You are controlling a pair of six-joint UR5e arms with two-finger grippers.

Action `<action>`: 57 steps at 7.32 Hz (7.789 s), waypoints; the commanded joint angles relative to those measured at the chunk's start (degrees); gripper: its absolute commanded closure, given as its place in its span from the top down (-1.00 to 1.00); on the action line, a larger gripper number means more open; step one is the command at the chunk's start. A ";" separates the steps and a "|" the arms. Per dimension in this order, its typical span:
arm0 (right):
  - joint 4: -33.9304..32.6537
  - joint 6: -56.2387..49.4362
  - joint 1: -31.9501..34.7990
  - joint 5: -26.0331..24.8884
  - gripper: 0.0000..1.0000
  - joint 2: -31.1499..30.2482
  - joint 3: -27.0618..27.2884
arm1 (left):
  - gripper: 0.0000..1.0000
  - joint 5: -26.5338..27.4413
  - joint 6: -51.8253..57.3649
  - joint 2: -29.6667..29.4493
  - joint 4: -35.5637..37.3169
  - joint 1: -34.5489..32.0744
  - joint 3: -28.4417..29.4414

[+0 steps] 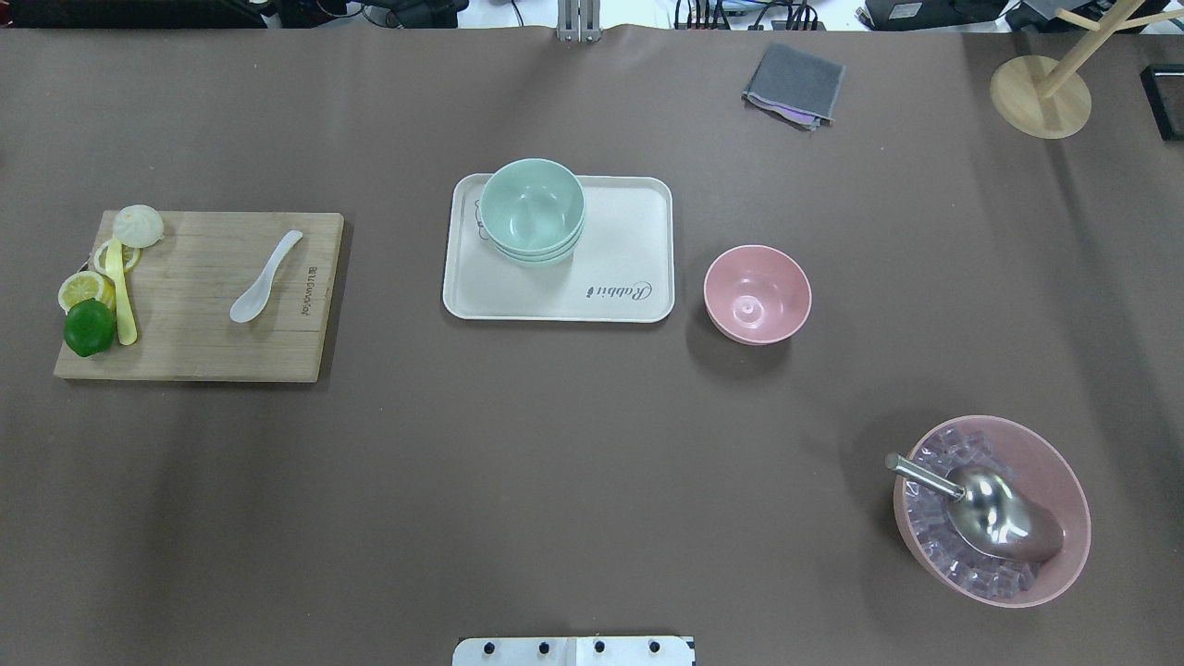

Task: Stack pink bowl on green and place spoon

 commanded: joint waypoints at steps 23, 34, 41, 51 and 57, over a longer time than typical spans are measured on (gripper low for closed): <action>22.77 44.66 -37.07 -6.87 0.99 24.17 -3.76 | 0.95 0.25 -22.25 -16.76 -9.81 22.51 -2.38; 35.86 45.01 -39.03 -1.68 -1.00 24.17 -14.31 | 0.94 0.25 -24.96 -22.76 -9.98 27.90 1.57; 36.30 56.79 -37.18 -1.06 -1.00 28.39 -13.96 | 0.93 11.49 -24.17 -24.26 -9.72 38.36 3.24; 36.21 60.04 -37.27 -3.00 -1.00 34.90 -13.60 | -0.23 14.66 -22.15 -24.96 -14.99 41.78 11.24; 36.30 61.63 -37.27 -3.00 -1.00 36.13 -13.43 | -1.00 7.75 -21.98 -24.96 -9.48 36.27 6.94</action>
